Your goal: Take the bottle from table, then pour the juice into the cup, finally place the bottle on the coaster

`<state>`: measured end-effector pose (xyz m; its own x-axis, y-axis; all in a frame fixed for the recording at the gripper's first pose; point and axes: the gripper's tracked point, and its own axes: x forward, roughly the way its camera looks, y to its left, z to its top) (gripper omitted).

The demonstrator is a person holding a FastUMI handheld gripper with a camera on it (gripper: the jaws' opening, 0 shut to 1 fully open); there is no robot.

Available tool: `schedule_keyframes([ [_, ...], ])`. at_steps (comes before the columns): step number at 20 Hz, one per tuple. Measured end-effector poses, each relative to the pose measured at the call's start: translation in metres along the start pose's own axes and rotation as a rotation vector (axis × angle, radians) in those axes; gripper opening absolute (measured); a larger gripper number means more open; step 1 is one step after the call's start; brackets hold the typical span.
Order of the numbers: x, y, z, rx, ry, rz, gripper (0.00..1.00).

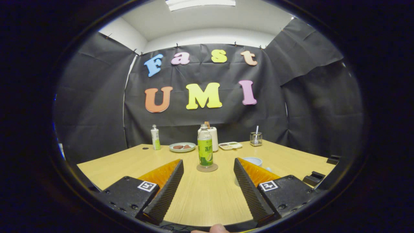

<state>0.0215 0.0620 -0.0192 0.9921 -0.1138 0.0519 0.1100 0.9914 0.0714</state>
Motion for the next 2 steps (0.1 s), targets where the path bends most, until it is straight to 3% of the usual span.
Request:
schedule_keyframes([
  [2,0.0011,0.0020,0.0009,0.003,-0.002,0.004,1.00],
])
